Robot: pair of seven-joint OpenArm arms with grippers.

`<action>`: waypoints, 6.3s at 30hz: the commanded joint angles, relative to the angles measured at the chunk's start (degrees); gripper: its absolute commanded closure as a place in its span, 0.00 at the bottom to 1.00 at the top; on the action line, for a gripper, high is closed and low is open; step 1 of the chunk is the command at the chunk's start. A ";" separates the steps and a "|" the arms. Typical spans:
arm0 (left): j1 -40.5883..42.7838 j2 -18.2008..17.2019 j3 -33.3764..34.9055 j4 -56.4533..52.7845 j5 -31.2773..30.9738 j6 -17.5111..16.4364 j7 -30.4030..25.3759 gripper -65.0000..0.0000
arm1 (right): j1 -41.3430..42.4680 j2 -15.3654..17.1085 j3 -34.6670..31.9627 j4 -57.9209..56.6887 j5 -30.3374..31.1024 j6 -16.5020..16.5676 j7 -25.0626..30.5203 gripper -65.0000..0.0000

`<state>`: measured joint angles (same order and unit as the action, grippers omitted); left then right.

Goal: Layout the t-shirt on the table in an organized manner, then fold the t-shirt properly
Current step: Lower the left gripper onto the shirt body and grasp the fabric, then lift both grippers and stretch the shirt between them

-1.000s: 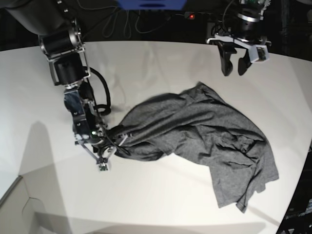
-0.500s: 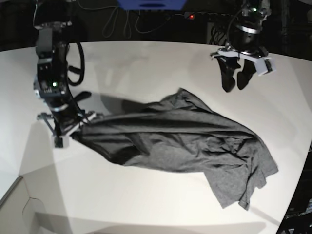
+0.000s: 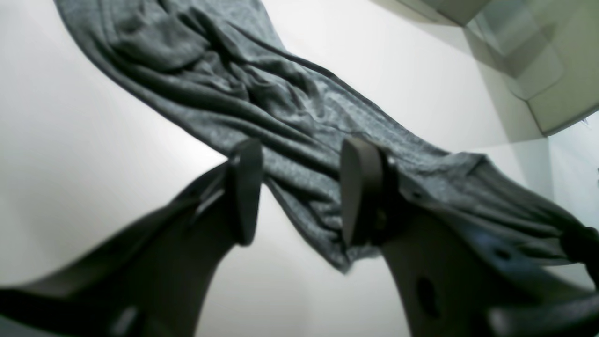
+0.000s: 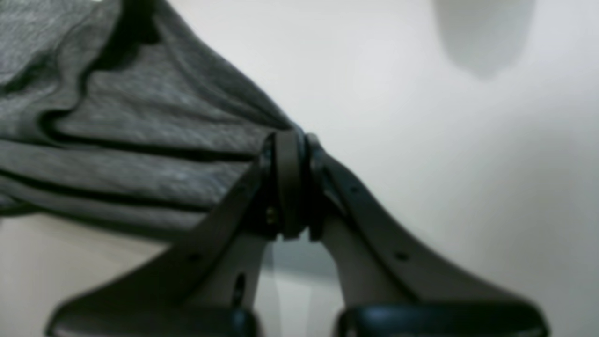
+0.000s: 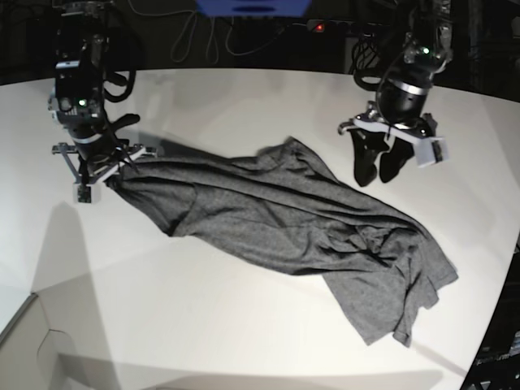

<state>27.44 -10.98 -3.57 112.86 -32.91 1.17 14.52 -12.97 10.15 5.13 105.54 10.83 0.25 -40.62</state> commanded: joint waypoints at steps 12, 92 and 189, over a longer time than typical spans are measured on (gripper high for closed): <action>-16.76 0.65 10.83 -12.42 0.42 -0.42 -1.21 0.58 | -1.84 0.35 -0.07 1.23 -0.06 0.06 -1.01 1.00; -30.12 7.33 4.76 -34.75 -10.92 14.61 -1.21 0.36 | -2.54 0.79 -0.16 -2.11 -0.24 0.06 -1.01 1.00; -8.76 -2.16 -2.71 -8.64 -44.68 15.05 -1.21 0.95 | 16.80 8.00 7.14 -11.95 -0.24 0.23 -3.91 0.88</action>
<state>19.20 -12.67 -6.15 103.02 -75.29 16.29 13.65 2.90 17.41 12.08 92.55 10.74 0.62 -45.54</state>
